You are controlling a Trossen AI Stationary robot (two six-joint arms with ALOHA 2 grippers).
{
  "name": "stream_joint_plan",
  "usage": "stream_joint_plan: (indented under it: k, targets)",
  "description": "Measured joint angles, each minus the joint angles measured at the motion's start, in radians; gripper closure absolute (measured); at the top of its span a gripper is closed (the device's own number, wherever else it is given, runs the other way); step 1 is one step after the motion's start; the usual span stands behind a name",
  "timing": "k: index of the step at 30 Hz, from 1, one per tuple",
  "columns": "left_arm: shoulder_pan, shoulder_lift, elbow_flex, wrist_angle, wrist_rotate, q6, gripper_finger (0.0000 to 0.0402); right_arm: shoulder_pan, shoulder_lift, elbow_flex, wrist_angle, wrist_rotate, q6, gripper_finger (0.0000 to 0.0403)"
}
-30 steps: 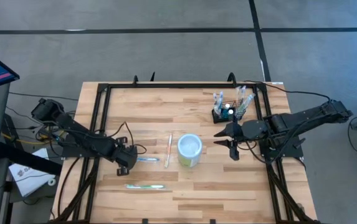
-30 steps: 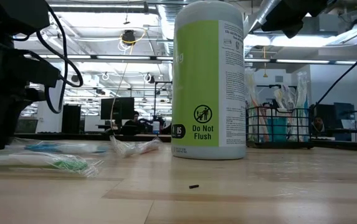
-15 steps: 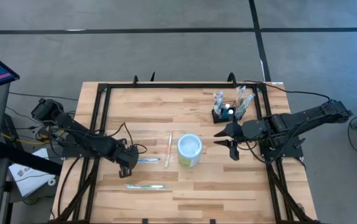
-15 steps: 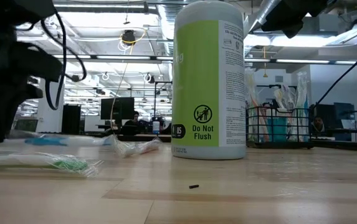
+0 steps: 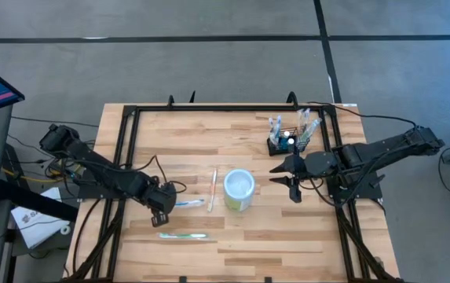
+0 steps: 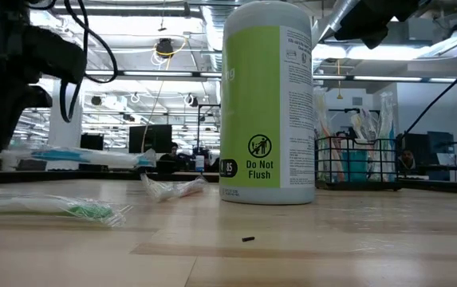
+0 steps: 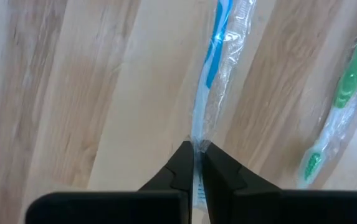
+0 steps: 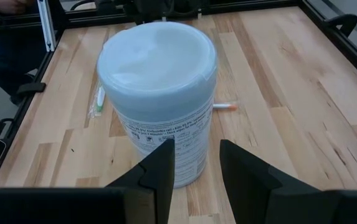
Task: Pick & Place toothbrushing station
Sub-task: Put the blue toothbrush into the wire organizer
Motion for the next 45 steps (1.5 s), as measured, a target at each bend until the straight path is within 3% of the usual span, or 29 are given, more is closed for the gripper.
stream_joint_plan:
  k: [6, 14, 25, 34, 45]
  targets:
    - [0.000, 0.000, 0.048, -0.016, 0.000, -0.004, 0.0395, 0.000, 0.000, 0.000, 0.010, 0.000, -0.003, 0.0285]
    - [0.044, -0.030, 0.154, -0.186, -0.038, -0.006, 0.0395, -0.002, 0.000, 0.000, 0.053, 0.001, -0.035, 0.0285]
    - [0.156, -0.242, 0.193, -0.178, -0.094, -0.048, 0.0393, -0.009, 0.021, 0.000, 0.062, 0.006, -0.070, 0.0285]
    - [0.239, -0.393, 0.193, 0.040, -0.077, -0.047, 0.0393, -0.008, 0.050, 0.001, 0.190, 0.133, -0.204, 0.0285]
    - [0.356, -0.377, 0.193, 0.377, -0.006, -0.054, 0.0389, -0.006, 0.049, 0.000, 0.369, 0.302, -0.467, 0.0285]
